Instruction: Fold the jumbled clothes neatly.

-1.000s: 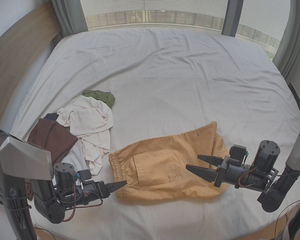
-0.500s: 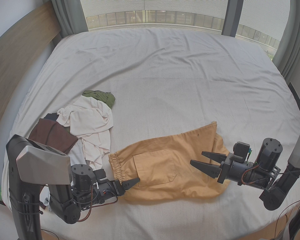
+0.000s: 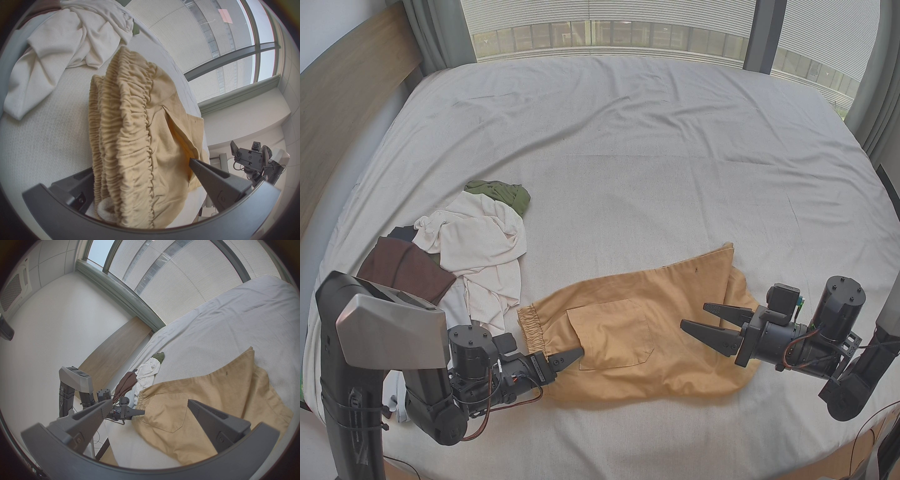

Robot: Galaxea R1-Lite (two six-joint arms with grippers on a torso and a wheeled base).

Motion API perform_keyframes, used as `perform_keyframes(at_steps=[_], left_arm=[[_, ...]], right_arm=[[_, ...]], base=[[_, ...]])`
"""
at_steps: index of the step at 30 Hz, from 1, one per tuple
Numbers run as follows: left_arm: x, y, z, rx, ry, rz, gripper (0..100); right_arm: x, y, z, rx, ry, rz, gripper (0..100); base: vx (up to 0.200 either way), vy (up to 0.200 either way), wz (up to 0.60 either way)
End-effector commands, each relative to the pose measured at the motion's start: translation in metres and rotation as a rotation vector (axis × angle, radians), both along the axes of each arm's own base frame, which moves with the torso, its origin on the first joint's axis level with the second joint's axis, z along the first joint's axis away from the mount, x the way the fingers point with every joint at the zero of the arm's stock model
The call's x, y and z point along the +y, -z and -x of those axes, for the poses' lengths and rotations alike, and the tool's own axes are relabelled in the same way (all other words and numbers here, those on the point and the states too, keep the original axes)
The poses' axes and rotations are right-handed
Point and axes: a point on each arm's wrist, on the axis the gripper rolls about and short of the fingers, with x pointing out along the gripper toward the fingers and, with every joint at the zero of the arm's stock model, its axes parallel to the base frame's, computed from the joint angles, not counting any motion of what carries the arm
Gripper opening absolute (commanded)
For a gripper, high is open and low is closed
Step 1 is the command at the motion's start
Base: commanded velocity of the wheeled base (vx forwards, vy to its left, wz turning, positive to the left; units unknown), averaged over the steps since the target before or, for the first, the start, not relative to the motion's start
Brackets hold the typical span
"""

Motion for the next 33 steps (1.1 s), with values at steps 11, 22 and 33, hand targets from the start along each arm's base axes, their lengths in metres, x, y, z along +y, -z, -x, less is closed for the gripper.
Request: perform_keyframes(at_steps=[11, 22, 33], left_arm=[[0.017, -0.014, 0.002, -0.001, -0.082, 0.017, 0], [0.043, -0.053, 0.031, -0.056, -0.102, 0.025, 0], [0.069, -0.054, 0.039, -0.056, -0.132, -0.019, 0]], right_arm=[[0.000, 0.001, 0.002, 0.004, -0.002, 0.004, 100], [0.000, 0.003, 0.001, 0.010, -0.001, 0.009, 100], [0.000, 0.003, 0.001, 0.007, -0.001, 0.009, 100]], base=[[0.000, 0.000, 0.00], [0.000, 0.000, 0.00], [0.000, 0.000, 0.00]])
